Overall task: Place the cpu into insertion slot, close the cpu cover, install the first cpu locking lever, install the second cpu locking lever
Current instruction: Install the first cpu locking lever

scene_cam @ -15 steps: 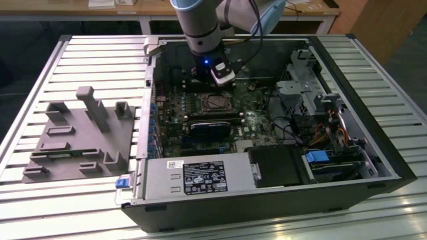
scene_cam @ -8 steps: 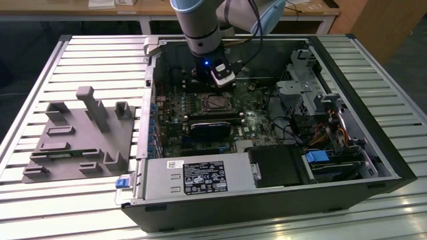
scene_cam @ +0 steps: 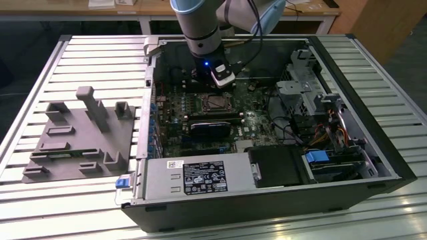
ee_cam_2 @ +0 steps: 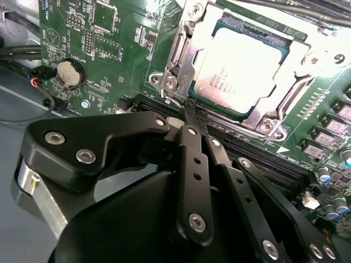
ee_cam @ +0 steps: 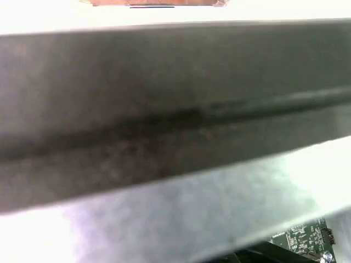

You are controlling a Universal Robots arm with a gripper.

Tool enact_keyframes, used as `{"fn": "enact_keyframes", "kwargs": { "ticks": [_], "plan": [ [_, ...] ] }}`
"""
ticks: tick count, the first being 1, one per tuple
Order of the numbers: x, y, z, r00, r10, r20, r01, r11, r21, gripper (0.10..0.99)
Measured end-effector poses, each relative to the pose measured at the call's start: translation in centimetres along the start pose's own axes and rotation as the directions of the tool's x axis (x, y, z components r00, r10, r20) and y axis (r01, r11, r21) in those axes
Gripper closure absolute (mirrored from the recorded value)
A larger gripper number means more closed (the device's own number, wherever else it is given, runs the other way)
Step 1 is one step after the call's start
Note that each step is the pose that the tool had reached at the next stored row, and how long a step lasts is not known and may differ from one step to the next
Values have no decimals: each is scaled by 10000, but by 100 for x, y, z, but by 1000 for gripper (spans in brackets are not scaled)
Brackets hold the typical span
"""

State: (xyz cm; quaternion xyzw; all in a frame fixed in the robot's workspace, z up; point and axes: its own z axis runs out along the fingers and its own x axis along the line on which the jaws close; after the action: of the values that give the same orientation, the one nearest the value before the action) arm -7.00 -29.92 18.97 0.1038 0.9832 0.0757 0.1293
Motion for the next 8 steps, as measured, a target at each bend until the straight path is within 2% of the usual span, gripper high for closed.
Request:
{"fn": "enact_keyframes", "kwargs": {
  "ticks": [8],
  "plan": [
    [-11,8,-42,10000,-2,0,2,10000,-6,984]
  ]
}}
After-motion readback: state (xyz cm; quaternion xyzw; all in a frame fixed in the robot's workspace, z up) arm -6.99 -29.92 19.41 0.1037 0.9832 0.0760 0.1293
